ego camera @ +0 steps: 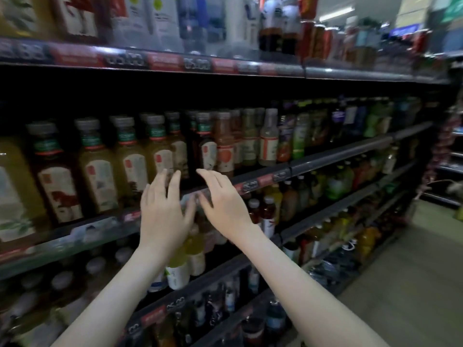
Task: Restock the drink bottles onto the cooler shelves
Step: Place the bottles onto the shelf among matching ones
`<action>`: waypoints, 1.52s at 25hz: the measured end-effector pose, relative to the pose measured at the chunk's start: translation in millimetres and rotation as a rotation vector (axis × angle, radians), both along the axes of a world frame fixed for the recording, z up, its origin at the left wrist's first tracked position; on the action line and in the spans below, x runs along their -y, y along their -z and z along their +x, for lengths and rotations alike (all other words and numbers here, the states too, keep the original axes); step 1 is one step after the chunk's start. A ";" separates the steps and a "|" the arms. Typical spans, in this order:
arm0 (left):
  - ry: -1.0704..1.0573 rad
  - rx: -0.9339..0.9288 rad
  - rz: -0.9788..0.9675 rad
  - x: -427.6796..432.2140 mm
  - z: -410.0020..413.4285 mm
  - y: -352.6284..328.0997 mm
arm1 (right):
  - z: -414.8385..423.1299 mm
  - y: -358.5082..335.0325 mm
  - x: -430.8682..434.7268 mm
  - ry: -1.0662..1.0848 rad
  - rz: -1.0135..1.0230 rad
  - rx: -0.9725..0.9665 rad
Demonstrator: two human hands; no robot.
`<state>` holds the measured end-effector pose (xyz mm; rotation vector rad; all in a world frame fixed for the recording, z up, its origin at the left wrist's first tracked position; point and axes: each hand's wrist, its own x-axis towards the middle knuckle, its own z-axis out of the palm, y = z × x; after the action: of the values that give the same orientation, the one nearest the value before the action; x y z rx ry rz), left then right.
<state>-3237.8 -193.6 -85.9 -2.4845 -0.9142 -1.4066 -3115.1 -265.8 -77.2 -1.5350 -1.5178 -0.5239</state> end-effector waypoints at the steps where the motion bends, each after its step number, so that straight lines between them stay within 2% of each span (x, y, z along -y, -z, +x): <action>1: 0.034 -0.005 0.001 16.4 28.1 0.9 | 26.1 1.8 21.9 0.046 -0.003 -0.009; 6: 0.169 -0.031 -0.040 106.7 168.1 15.0 | 165.7 16.4 135.9 0.255 -0.046 -0.043; 9: 0.203 -0.064 -0.097 149.2 234.5 22.7 | 237.1 21.3 184.7 0.304 -0.106 -0.044; 17: 0.193 -0.135 -0.142 171.5 368.7 25.0 | 373.5 8.3 211.6 0.309 -0.112 -0.098; 21: 0.297 -0.149 -0.193 184.1 458.3 29.5 | 453.8 -5.5 229.9 0.366 -0.112 -0.125; 29: 0.499 -0.193 -0.229 242.2 647.7 20.2 | 639.9 -14.3 321.2 0.550 -0.094 -0.215; 38: 0.441 -0.149 -0.236 351.4 897.3 28.7 | 891.9 0.5 438.3 0.517 -0.142 -0.227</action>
<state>-2340.5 -545.0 -114.6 -3.0636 -0.5505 -1.2540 -2223.1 -704.0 -77.7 -2.0372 -0.9979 -0.5157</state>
